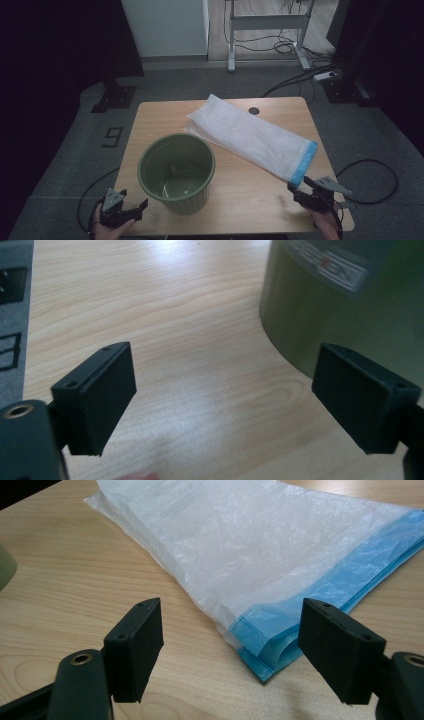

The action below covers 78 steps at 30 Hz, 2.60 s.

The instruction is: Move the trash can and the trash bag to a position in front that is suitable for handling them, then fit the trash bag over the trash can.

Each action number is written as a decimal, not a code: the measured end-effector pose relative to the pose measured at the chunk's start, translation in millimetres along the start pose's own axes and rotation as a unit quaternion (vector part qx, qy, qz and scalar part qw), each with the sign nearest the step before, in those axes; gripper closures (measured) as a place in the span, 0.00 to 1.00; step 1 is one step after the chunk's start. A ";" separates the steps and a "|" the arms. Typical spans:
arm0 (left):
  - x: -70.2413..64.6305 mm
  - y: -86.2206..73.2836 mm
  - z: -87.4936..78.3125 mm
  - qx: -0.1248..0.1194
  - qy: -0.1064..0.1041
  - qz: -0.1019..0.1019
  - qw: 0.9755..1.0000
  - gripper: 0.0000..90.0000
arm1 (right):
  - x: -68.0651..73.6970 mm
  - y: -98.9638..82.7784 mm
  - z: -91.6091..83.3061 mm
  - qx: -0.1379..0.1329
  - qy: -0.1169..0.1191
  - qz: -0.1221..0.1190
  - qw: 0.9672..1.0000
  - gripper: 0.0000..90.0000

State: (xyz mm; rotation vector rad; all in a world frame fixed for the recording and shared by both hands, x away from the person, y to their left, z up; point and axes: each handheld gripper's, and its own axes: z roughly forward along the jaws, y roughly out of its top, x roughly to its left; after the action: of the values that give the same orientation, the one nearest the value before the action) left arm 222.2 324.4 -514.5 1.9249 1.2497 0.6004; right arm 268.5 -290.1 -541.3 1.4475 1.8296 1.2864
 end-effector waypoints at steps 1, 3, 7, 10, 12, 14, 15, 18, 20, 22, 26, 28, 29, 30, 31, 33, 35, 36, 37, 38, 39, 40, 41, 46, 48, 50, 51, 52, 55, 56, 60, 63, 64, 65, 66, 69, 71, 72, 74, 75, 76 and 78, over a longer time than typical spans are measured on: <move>-1.2 -1.1 -2.7 -0.003 -0.007 0.003 1.000 0.10 | -0.4 0.3 0.6 0.000 0.001 -0.001 1.000 0.28; -2.4 -2.1 -5.7 -0.007 -0.014 0.006 1.000 0.09 | -0.8 0.3 1.5 0.002 0.002 -0.003 1.000 0.28; -11.2 -3.8 -15.5 -0.032 -0.061 0.023 0.997 0.10 | -2.0 0.2 2.2 0.005 0.006 -0.002 1.000 0.28; -22.4 2.2 -17.7 -0.046 -0.110 0.048 0.992 0.10 | -2.4 1.7 2.8 0.004 0.007 0.000 1.000 0.29; -34.2 11.4 -17.1 -0.054 -0.155 0.074 0.984 0.10 | -1.6 1.8 4.2 0.004 0.008 -0.002 1.000 0.29; -38.3 15.3 -14.9 -0.053 -0.164 0.083 0.982 0.10 | -1.4 1.6 4.3 0.006 0.008 -0.004 1.000 0.29; -41.1 17.8 -12.7 -0.051 -0.167 0.089 0.981 0.10 | -0.8 1.2 4.6 0.007 0.008 -0.006 1.000 0.29; -47.7 22.5 -1.9 -0.045 -0.178 0.099 0.978 0.11 | 0.3 0.0 2.9 0.008 0.009 -0.010 1.000 0.29; -48.8 23.2 1.1 -0.043 -0.175 0.102 0.978 0.09 | 0.4 -0.3 2.3 0.008 0.010 -0.010 1.000 0.29; -49.3 24.5 4.7 -0.046 -0.179 0.099 0.978 0.11 | -0.4 -0.9 0.2 0.007 0.009 -0.010 1.000 0.29; -53.7 31.1 13.4 -0.046 -0.187 0.107 0.976 0.11 | -3.5 -0.7 -0.7 0.002 0.007 -0.002 1.000 0.29; -56.0 34.7 18.2 -0.046 -0.193 0.109 0.974 0.12 | -3.4 -0.8 -0.9 0.002 0.007 -0.001 1.000 0.29; -57.4 37.0 21.4 -0.045 -0.196 0.112 0.973 0.12 | -3.1 -0.6 -1.2 0.001 0.006 -0.002 1.000 0.29; -58.5 38.5 23.4 -0.045 -0.198 0.113 0.973 0.12 | -2.8 -0.3 -1.7 -0.001 0.006 -0.001 1.000 0.29; -60.3 40.9 26.4 -0.044 -0.198 0.116 0.972 0.12 | -2.6 -0.3 -1.9 -0.002 0.006 0.000 1.000 0.29; -62.9 44.6 31.0 -0.043 -0.201 0.117 0.972 0.12 | -1.7 -0.7 -2.2 -0.001 0.007 -0.002 1.000 0.29; -66.3 49.0 36.6 -0.042 -0.207 0.118 0.970 0.12 | -1.0 -1.3 -2.6 0.001 0.008 -0.005 1.000 0.29; -69.0 51.7 40.0 -0.042 -0.209 0.121 0.970 0.12 | -1.2 -1.8 -3.1 0.002 0.010 -0.006 1.000 0.29; -71.5 53.9 42.9 -0.040 -0.211 0.122 0.969 0.13 | -1.8 -2.6 -4.2 0.003 0.011 -0.008 1.000 0.29; -74.5 55.8 45.9 -0.039 -0.214 0.126 0.968 0.13 | -2.3 -3.4 -5.1 0.002 0.011 -0.006 1.000 0.29; -77.2 57.7 48.8 -0.035 -0.216 0.130 0.967 0.14 | -3.1 -3.9 -6.0 0.001 0.011 -0.005 1.000 0.29; -79.8 59.6 51.6 -0.033 -0.217 0.134 0.966 0.14 | -3.8 -4.3 -6.9 0.001 0.011 -0.004 1.000 0.29; -81.8 60.8 53.6 -0.032 -0.218 0.135 0.966 0.14 | -4.5 -4.4 -7.6 0.000 0.012 -0.004 1.000 0.29; -92.5 70.6 66.7 -0.029 -0.233 0.143 0.961 0.14 | -5.6 -4.7 -10.0 -0.002 0.009 -0.003 1.000 0.29; -96.7 74.1 71.4 -0.029 -0.237 0.147 0.960 0.15 | -5.5 -4.9 -10.5 -0.002 0.007 -0.002 1.000 0.29; -100.4 77.2 75.5 -0.027 -0.238 0.147 0.960 0.15 | -5.1 -5.2 -10.4 -0.002 0.006 -0.001 1.000 0.29; -102.0 78.5 77.1 -0.027 -0.238 0.148 0.959 0.15 | -4.7 -5.5 -10.1 -0.001 0.006 -0.001 1.000 0.29; -104.0 79.4 78.6 -0.028 -0.240 0.147 0.959 0.15 | -4.2 -5.7 -9.8 0.001 0.006 -0.002 1.000 0.29; -109.9 81.5 82.4 -0.027 -0.242 0.152 0.958 0.15 | -2.9 -6.5 -8.5 0.003 0.008 -0.007 1.000 0.29; -111.5 81.8 83.1 -0.027 -0.242 0.153 0.958 0.15 | -2.7 -6.5 -8.3 0.004 0.009 -0.008 1.000 0.29; -112.9 79.6 81.2 -0.025 -0.231 0.155 0.960 0.15 | -2.7 -6.2 -8.9 0.003 0.007 -0.009 1.000 0.29; -107.7 76.2 77.3 -0.022 -0.215 0.151 0.965 0.15 | -2.7 -5.4 -9.3 0.001 0.004 -0.011 1.000 0.29; -104.5 75.0 76.0 -0.021 -0.211 0.147 0.966 0.15 | -2.5 -5.1 -9.4 0.001 0.004 -0.011 1.000 0.29; -102.7 74.5 75.4 -0.020 -0.206 0.145 0.968 0.15 | -1.8 -4.7 -9.2 0.000 0.003 -0.013 1.000 0.29; -100.3 73.7 74.8 -0.018 -0.199 0.144 0.969 0.15 | -1.4 -4.3 -9.3 0.001 0.001 -0.016 1.000 0.29; -92.7 72.6 73.6 -0.014 -0.177 0.139 0.974 0.15 | 1.7 -2.6 -8.9 0.002 -0.001 -0.023 1.000 0.29; -88.5 72.2 73.5 -0.012 -0.163 0.135 0.977 0.15 | 4.2 -0.7 -8.0 0.004 -0.003 -0.027 1.000 0.29; -85.9 71.5 73.4 -0.011 -0.157 0.131 0.979 0.16 | 5.3 0.3 -7.1 0.005 -0.003 -0.029 1.000 0.28; -79.3 68.7 74.1 -0.008 -0.139 0.115 0.984 0.16 | 8.8 4.3 -4.0 0.008 -0.003 -0.035 0.999 0.28; -76.3 67.0 74.4 -0.007 -0.133 0.107 0.985 0.16 | 11.5 7.4 -1.1 0.010 -0.003 -0.041 0.999 0.28; -73.3 65.1 74.7 -0.004 -0.124 0.100 0.987 0.16 | 14.0 10.1 2.2 0.011 -0.002 -0.045 0.999 0.28; -68.9 61.8 74.9 0.001 -0.105 0.090 0.990 0.17 | 18.8 15.3 9.0 0.016 0.001 -0.049 0.999 0.28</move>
State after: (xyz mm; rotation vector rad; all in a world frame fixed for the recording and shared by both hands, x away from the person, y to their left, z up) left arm 282.2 221.6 -510.0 2.0582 0.9535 0.4722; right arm 277.0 -269.3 -528.5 1.3557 1.9051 1.2156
